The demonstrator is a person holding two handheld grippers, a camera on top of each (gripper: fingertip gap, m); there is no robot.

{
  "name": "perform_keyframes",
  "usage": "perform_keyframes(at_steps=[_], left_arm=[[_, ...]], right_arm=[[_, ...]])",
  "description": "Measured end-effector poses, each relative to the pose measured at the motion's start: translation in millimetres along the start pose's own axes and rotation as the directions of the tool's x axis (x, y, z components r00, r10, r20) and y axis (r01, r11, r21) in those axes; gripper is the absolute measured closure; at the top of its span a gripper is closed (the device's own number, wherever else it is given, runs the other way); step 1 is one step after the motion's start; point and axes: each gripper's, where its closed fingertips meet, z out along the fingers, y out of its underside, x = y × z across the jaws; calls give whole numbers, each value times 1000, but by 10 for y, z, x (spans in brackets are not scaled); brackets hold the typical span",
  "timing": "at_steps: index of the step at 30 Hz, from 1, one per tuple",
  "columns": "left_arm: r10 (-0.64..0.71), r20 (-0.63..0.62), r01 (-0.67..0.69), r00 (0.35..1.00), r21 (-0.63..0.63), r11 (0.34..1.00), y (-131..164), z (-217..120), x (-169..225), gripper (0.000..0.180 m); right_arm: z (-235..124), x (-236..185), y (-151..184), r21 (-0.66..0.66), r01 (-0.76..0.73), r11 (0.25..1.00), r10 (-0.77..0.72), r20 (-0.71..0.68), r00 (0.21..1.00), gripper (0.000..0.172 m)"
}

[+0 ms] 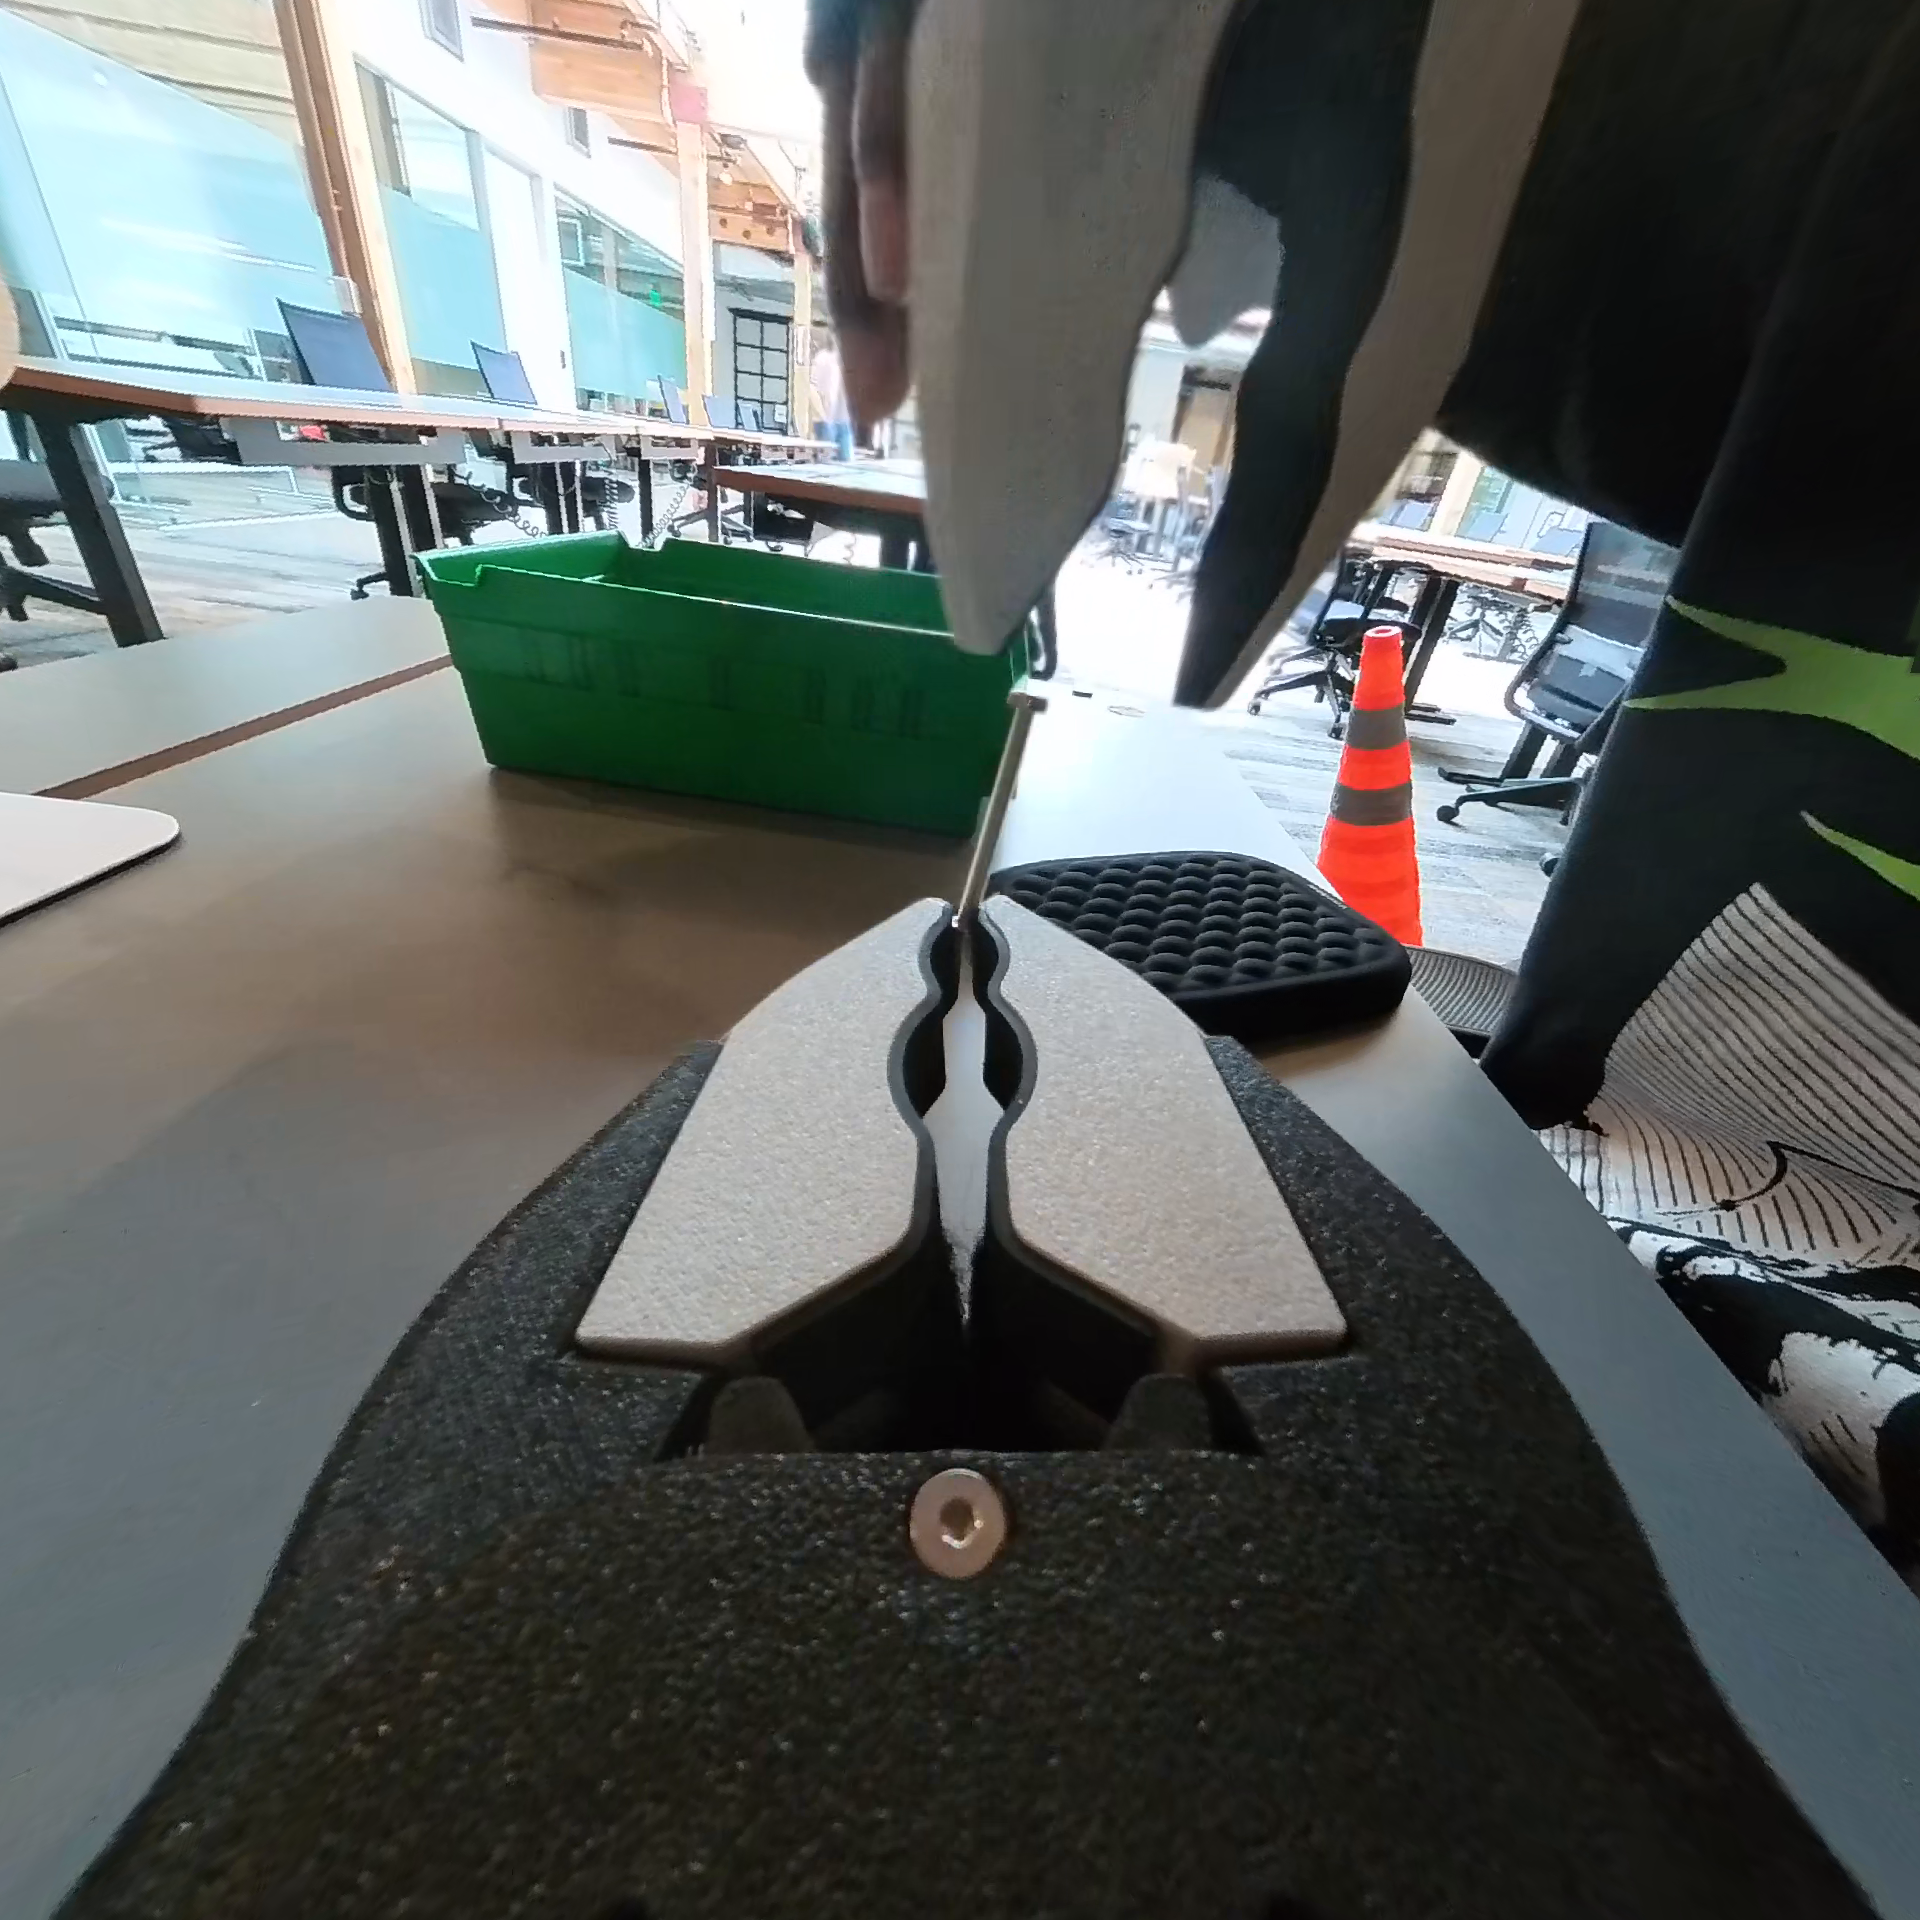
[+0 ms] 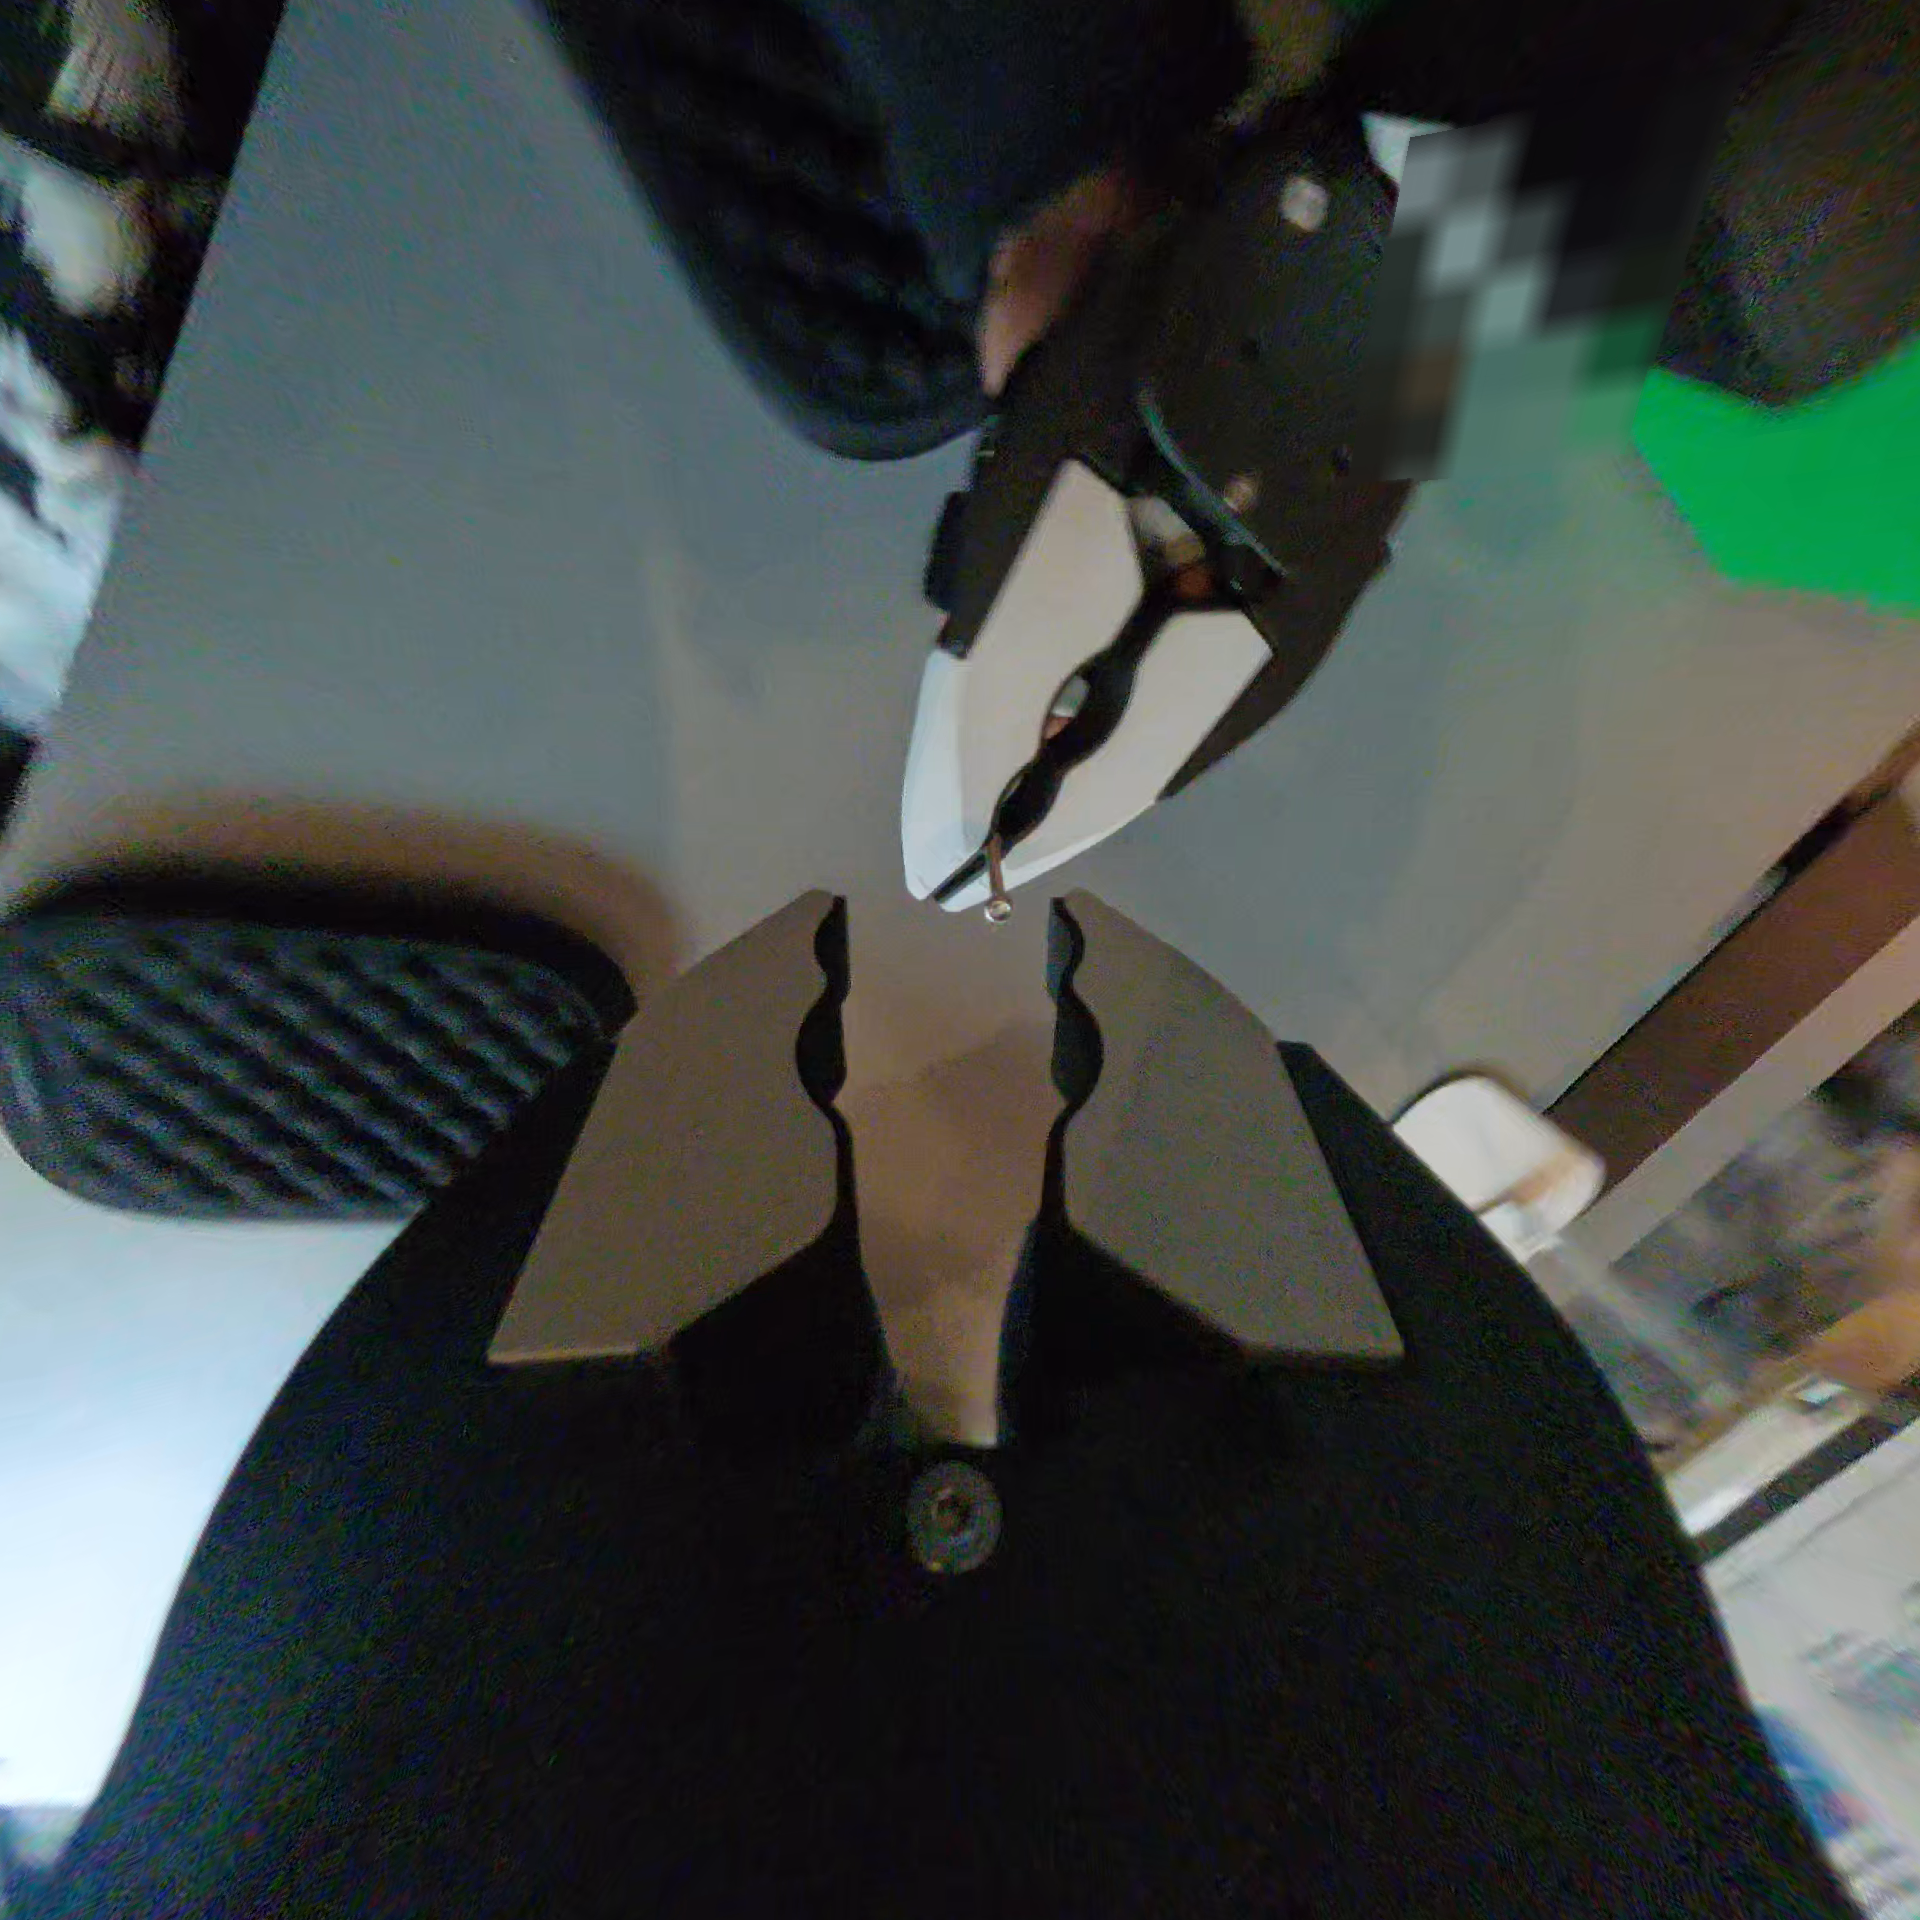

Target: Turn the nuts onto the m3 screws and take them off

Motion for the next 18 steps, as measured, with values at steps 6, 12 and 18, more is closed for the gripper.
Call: perform_keyframes(at_steps=[6,12,18], left_arm=[[-9,-15,9,1000,2,1000,-1,-1,14,180],[-12,-23,12,1000,3,1000,-1,0,20,180],[-6,-9,6,1000,8,1000,-8,-6,6,180]], right_arm=[[45,6,-15,21,264,964,-265,60,962,146],[97,77,3,4,325,946,-325,53,944,166],[94,111,7,-11,97,995,-96,41,995,167]])
